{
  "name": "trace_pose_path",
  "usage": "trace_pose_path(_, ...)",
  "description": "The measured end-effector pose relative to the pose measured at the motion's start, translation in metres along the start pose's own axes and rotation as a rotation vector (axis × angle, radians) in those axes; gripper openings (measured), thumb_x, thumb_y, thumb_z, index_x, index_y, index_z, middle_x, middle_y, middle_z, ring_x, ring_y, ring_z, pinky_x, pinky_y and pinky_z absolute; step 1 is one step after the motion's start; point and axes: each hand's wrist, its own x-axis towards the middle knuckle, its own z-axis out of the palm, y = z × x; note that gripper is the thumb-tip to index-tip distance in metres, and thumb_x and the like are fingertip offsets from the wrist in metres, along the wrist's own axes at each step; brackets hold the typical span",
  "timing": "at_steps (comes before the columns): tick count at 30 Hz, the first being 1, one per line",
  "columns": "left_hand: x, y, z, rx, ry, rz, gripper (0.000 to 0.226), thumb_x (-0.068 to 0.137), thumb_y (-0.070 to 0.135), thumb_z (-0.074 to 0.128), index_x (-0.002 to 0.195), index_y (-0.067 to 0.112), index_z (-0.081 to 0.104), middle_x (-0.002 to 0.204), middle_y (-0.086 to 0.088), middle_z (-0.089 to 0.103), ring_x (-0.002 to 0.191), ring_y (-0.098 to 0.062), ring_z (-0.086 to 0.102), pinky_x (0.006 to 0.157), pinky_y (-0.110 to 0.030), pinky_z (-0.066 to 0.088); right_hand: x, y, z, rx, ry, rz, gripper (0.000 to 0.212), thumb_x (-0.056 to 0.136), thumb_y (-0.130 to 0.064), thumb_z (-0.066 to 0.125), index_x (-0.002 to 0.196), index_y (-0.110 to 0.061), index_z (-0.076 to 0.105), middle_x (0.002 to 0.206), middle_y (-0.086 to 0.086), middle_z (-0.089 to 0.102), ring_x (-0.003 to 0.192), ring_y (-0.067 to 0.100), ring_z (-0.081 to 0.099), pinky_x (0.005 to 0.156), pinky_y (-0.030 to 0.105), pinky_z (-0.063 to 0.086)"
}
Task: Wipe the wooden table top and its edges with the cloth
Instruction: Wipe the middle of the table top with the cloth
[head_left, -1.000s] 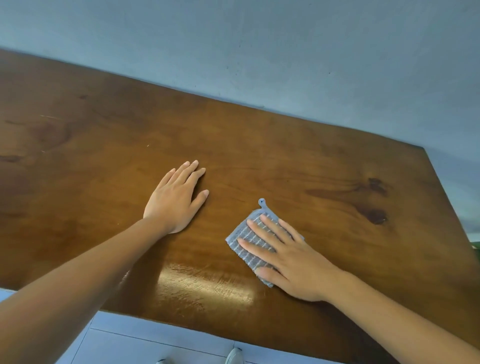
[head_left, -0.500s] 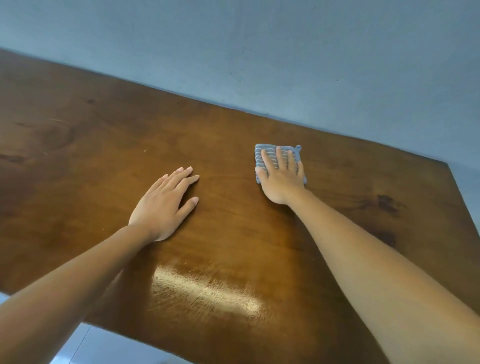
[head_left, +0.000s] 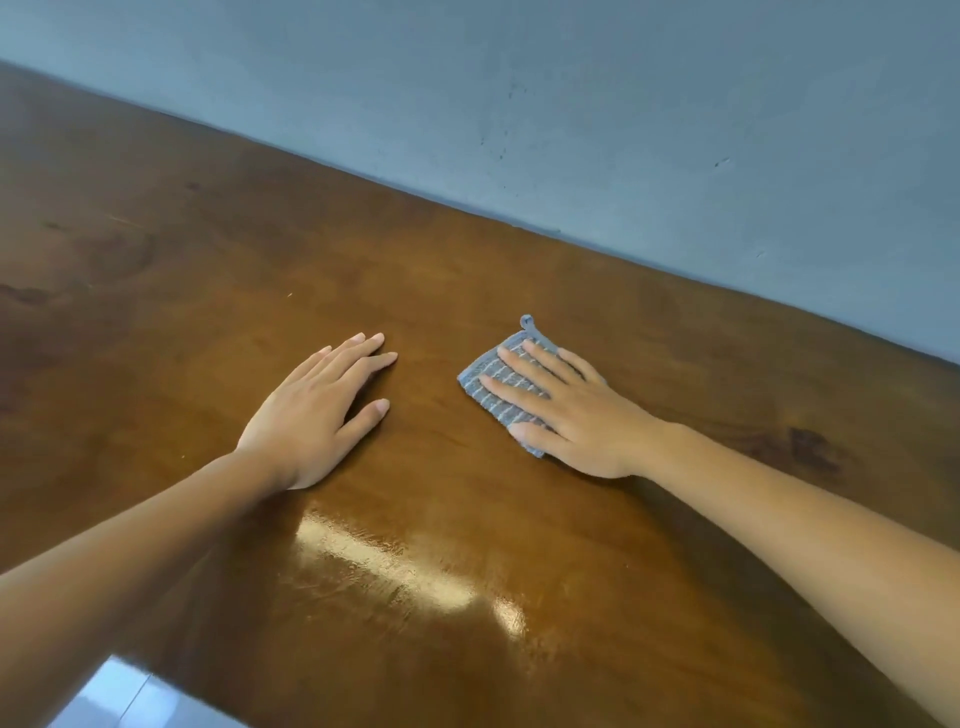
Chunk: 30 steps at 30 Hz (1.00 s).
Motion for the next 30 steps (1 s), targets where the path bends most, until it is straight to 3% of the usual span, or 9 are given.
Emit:
trace_pose_path(10, 0.000, 0.004, -0.001, -0.022, -0.002, -0.011, 0.057, 0.105, 0.058, 0.019, 0.158, 0.037, 0.027, 0.169, 0.019, 0.012, 0.155, 0.003, -0.001, 0.128, -0.030, 0.005, 0.081, 0.132, -0.036, 0.035, 0.059, 0.319, 0.057, 0.104, -0.062, 0.009, 0.158, -0.051, -0.006, 0.170, -0.010, -0.015, 0.155, 0.012, -0.017, 0.125, 0.044, -0.006)
trace_pose_path(14, 0.001, 0.004, -0.003, -0.022, -0.006, -0.007, 0.057, 0.105, 0.057, 0.021, 0.158, 0.037, 0.028, 0.169, 0.018, 0.013, 0.155, 0.002, 0.000, 0.128, -0.030, 0.006, 0.082, 0.130, -0.034, 0.079, 0.116, 0.453, 0.058, 0.103, -0.063, 0.009, 0.159, -0.049, 0.000, 0.171, -0.009, -0.009, 0.156, 0.015, -0.012, 0.124, 0.046, -0.003)
trace_pose_path(18, 0.002, 0.003, -0.002, -0.019, -0.012, -0.004, 0.059, 0.104, 0.058, 0.018, 0.158, 0.037, 0.028, 0.169, 0.017, 0.013, 0.155, 0.001, 0.000, 0.129, -0.035, 0.009, 0.083, 0.098, -0.032, 0.149, 0.084, 0.615, 0.060, 0.102, -0.062, 0.004, 0.159, -0.046, -0.008, 0.170, -0.002, -0.015, 0.156, 0.024, -0.017, 0.124, 0.051, -0.005)
trace_pose_path(20, 0.002, 0.002, -0.002, -0.018, -0.015, -0.007, 0.059, 0.104, 0.059, 0.017, 0.158, 0.037, 0.027, 0.169, 0.017, 0.013, 0.155, 0.001, 0.000, 0.129, -0.035, 0.010, 0.072, 0.079, -0.027, 0.136, 0.059, 0.561, 0.059, 0.103, -0.060, 0.003, 0.159, -0.045, -0.011, 0.169, -0.001, -0.019, 0.155, 0.026, -0.020, 0.124, 0.052, -0.008)
trace_pose_path(26, 0.003, 0.003, -0.004, -0.014, -0.024, -0.006, 0.062, 0.103, 0.061, 0.015, 0.159, 0.037, 0.027, 0.169, 0.018, 0.012, 0.155, 0.001, 0.000, 0.129, -0.035, 0.010, 0.010, 0.075, -0.009, 0.014, 0.029, 0.144, 0.059, 0.101, -0.063, 0.001, 0.156, -0.050, -0.015, 0.167, -0.011, -0.025, 0.151, 0.011, -0.029, 0.123, 0.039, -0.014)
trace_pose_path(30, 0.003, 0.004, -0.005, -0.010, -0.032, -0.011, 0.062, 0.103, 0.061, 0.015, 0.159, 0.038, 0.025, 0.169, 0.018, 0.011, 0.155, 0.002, -0.001, 0.129, -0.035, 0.008, -0.003, 0.115, -0.017, 0.029, 0.007, 0.147, 0.061, 0.097, -0.068, 0.002, 0.155, -0.055, -0.012, 0.165, -0.018, -0.026, 0.149, 0.004, -0.031, 0.122, 0.035, -0.015)
